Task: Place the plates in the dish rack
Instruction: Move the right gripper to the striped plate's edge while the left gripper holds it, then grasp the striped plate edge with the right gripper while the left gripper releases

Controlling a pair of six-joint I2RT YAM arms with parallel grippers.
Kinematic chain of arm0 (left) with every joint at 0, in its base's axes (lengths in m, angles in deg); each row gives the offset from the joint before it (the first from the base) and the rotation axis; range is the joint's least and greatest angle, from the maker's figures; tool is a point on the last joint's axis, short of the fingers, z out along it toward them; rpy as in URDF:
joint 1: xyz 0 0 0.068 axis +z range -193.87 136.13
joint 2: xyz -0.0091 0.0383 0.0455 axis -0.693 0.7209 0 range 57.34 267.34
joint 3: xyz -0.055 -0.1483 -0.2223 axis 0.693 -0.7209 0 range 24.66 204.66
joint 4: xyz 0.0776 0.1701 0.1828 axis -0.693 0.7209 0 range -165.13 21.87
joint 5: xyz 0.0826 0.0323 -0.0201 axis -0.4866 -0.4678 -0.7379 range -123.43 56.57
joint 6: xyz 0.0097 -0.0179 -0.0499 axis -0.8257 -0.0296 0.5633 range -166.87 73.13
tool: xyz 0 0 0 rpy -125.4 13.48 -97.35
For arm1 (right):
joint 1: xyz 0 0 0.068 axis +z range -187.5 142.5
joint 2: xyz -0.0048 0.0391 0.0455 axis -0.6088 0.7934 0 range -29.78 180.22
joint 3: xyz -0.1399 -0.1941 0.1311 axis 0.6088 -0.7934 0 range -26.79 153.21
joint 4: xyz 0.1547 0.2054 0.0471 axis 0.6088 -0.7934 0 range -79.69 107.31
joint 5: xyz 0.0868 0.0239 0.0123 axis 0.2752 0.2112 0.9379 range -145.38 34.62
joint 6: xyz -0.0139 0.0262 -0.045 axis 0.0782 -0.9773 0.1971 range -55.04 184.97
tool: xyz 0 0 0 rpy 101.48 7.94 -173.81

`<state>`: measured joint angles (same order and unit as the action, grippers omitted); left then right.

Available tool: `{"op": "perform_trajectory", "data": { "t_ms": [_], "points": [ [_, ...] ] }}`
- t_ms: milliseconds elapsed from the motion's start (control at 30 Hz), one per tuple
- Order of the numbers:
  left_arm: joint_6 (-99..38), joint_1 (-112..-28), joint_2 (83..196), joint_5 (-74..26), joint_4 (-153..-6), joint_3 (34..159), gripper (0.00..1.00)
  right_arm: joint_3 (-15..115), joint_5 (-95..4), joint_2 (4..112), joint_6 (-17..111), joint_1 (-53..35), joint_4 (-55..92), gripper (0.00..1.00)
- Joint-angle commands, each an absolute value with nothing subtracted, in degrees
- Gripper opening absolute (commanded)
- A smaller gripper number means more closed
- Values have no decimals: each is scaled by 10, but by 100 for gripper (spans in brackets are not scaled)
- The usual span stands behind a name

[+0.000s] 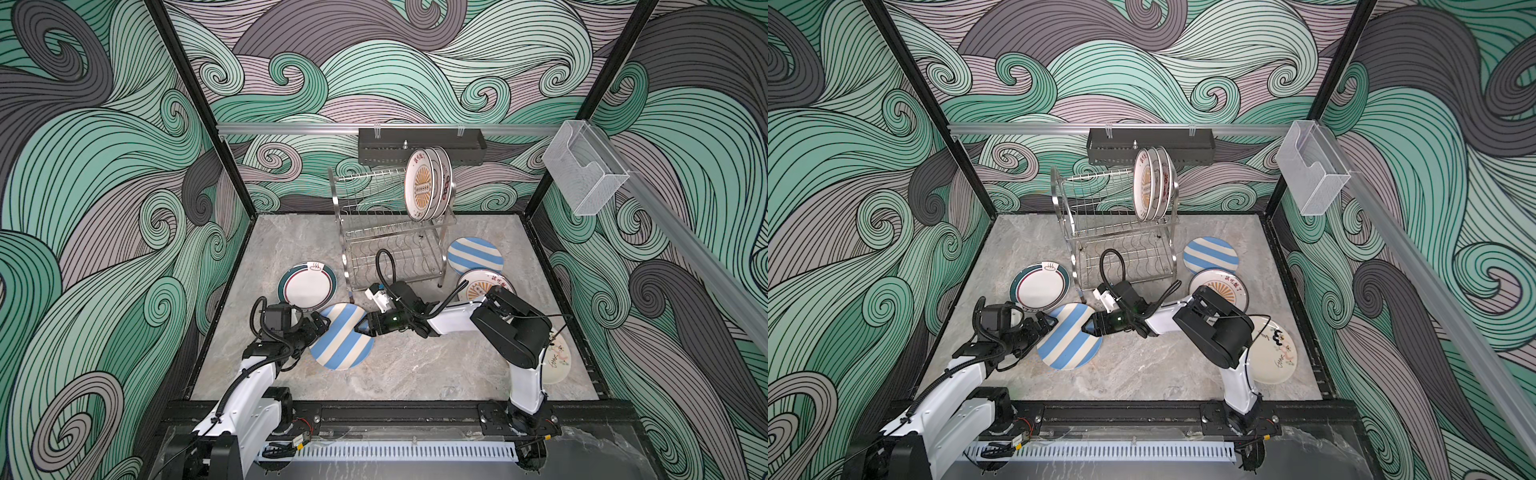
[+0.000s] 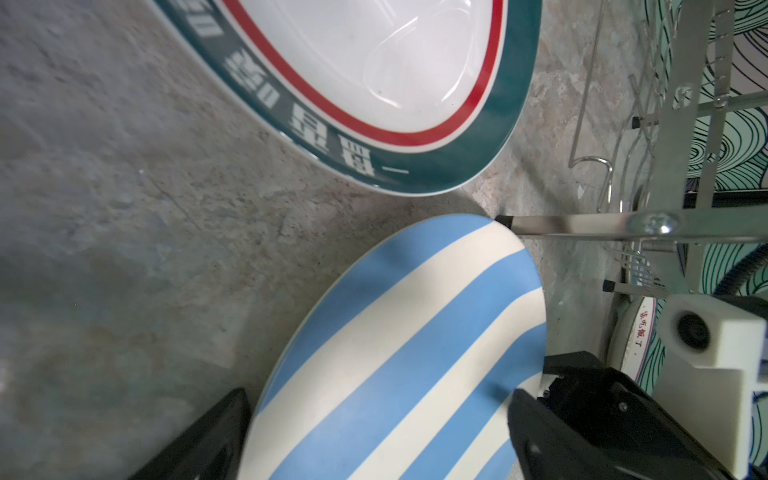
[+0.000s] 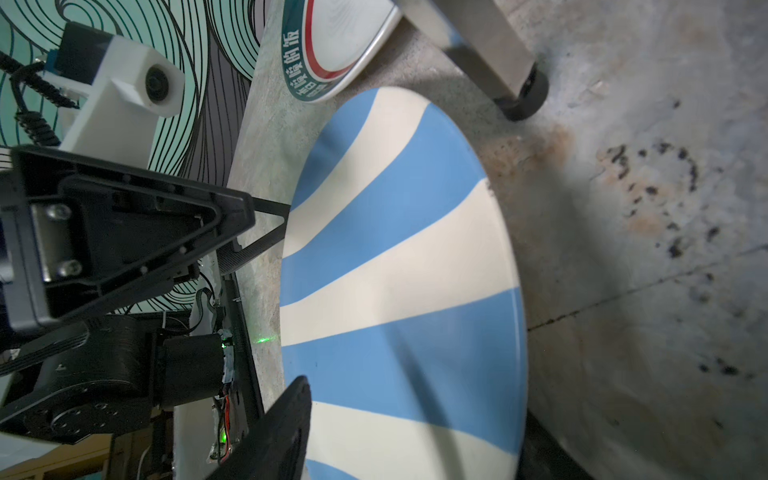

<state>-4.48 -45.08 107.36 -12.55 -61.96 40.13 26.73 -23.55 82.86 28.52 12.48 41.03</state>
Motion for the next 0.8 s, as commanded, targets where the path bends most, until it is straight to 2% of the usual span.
{"op": "perform_trajectory", "data": {
  "t_ms": [0,333,767],
  "points": [
    [-58,-459,1081,-87,-634,394,99,264,-223,845,273,132,388,60],
    [-87,-464,1075,-93,-621,404,99,243,-267,787,280,132,377,43],
    [-100,-475,1079,-70,-642,404,99,233,-286,766,274,131,386,20]
  ]
}}
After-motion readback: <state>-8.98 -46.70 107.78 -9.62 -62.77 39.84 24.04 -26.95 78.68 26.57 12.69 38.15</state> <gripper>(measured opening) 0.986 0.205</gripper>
